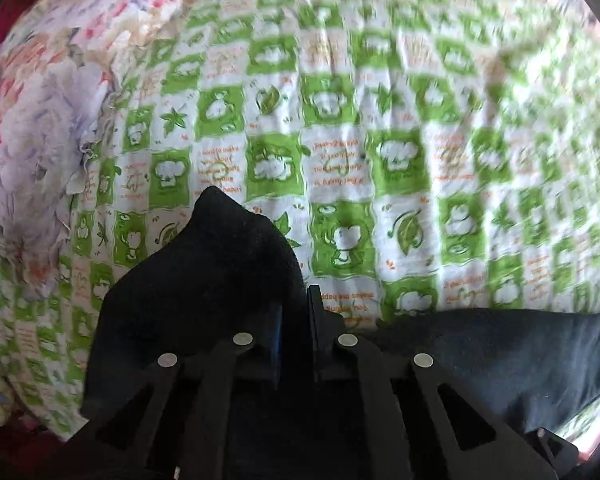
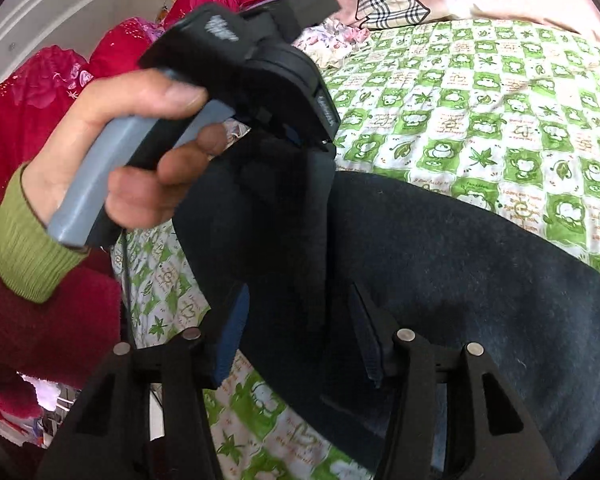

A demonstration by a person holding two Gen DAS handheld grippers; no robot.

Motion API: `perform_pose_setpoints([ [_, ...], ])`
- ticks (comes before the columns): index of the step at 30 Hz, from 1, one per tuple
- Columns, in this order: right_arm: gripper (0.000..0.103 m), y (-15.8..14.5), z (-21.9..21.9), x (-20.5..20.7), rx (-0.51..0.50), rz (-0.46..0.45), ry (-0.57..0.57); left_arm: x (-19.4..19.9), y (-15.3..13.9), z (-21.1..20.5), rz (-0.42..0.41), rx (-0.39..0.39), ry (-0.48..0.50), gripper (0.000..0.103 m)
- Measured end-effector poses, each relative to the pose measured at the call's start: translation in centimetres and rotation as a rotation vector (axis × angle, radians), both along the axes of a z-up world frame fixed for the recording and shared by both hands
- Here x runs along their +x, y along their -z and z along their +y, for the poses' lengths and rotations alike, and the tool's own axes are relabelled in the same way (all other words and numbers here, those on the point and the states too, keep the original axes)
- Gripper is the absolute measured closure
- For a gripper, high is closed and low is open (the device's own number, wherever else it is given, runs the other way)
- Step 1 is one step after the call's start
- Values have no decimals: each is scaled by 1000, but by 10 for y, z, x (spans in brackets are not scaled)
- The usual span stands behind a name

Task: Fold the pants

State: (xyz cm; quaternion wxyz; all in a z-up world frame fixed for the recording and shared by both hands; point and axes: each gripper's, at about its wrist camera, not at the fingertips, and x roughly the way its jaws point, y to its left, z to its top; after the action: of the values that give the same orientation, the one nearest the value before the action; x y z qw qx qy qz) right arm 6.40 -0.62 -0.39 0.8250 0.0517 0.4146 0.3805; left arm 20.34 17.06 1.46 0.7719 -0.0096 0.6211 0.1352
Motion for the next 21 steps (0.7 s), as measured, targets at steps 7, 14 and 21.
perform_pose_setpoints([
  [7, 94, 3, 21, -2, -47, -45, -77, -73, -45, 31, -292, -150, -51, 98],
  [14, 96, -34, 28, -24, -33, -185, -133, -161, -90, 41, -595, -160, -105, 99],
  [21, 96, -34, 46, -35, -123, -234, -176, -220, -70, 79, -729, -307, -213, 98],
])
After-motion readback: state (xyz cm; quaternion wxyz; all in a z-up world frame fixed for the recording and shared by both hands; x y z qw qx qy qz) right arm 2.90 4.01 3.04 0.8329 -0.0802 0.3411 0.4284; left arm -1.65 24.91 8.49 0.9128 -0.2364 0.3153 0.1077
